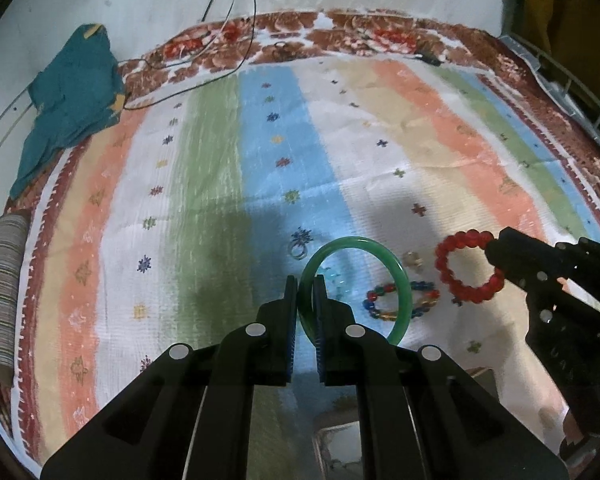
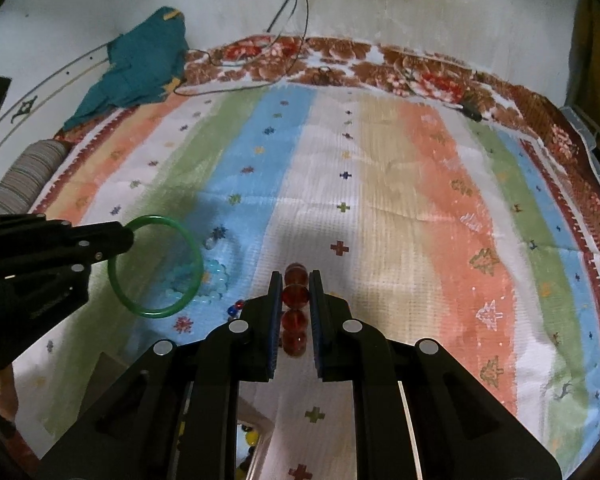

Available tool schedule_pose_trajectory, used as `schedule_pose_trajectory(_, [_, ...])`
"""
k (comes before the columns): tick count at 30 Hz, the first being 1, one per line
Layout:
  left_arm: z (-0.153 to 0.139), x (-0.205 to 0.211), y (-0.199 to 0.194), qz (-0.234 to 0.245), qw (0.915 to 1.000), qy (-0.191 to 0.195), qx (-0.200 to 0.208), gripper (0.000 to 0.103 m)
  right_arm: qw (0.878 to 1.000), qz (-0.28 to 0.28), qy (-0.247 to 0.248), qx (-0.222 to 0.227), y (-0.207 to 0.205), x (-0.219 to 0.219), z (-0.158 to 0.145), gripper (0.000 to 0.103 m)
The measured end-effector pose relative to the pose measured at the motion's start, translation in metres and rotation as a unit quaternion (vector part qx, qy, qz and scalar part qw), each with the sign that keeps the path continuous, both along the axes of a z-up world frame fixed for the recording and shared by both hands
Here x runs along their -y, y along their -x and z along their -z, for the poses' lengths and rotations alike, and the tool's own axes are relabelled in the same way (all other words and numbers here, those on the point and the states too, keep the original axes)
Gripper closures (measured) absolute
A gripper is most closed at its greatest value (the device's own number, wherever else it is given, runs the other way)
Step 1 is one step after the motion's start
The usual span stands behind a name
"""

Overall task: Organize jewelry
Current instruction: 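Lift the bangle and red bracelet and carry both over the tin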

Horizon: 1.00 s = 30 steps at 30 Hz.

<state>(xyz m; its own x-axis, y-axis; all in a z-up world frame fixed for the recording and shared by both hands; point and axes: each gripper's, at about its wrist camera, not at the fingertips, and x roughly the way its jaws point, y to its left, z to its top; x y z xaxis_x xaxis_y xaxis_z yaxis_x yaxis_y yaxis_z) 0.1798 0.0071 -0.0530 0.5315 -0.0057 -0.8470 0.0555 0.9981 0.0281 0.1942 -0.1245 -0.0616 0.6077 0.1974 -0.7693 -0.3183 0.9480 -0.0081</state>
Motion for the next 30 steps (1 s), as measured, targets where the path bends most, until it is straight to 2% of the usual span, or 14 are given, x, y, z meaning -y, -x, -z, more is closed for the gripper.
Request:
schedule_pose_trajectory(7, [-0.004,0.002,0.010,0.003,1.0000,0.000,0.001,0.096,1.000,0.000,0.004,0.012,0.016,0.003,-0.007,0.089])
schedule_pose_trajectory(15, [-0.018,0.000,0.032,-0.005,0.9998,-0.007,0.020,0.096,0.999,-0.005,-0.002,0.038,0.034,0.004,-0.024,0.089])
schedule_pose_trajectory(30, [-0.048,0.012,0.077,0.017,0.9978,0.022,0.060,0.096,0.997,-0.027,-0.014,0.067,0.073,0.003,-0.048,0.089])
